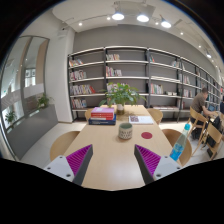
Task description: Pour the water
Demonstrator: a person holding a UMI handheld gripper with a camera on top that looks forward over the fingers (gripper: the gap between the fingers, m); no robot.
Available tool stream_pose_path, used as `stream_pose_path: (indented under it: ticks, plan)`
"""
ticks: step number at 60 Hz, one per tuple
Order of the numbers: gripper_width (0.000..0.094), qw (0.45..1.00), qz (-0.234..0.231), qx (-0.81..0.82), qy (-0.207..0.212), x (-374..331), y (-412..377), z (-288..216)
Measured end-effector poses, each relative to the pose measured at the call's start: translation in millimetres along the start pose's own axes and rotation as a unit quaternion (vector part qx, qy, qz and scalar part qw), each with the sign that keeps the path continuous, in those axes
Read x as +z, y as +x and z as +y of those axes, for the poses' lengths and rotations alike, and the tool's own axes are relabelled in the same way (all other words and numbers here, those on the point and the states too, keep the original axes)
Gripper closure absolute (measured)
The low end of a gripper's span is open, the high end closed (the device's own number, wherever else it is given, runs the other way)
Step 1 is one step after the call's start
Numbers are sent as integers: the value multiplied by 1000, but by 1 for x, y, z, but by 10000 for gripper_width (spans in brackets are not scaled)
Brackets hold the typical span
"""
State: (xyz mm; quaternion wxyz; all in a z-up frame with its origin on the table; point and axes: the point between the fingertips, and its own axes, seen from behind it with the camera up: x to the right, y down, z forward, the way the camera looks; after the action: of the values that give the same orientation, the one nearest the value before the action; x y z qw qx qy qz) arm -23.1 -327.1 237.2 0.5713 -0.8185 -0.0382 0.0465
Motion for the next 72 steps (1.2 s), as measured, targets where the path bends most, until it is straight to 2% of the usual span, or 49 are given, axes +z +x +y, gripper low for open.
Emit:
stream_pose_path:
  ticks: [6,21,29,36,42,49,52,56,61,72]
  plan:
    - [78,1000,18,9,-9,-1,30,14]
    - [78,994,99,20,-31,7,196,80]
    - [92,990,134,20,-31,26,272,86]
    - [86,990,137,8,-19,62,314,84]
    - [80,991,136,3,10,104,342,78]
    - [85,993,120,12,18,142,353,84]
    - [146,994,107,16,17,154,354,88]
    - [365,995,96,17,27,167,348,89]
    - [388,995,89,5,39,175,345,85]
    - [553,992,110,-34,48,180,342,79]
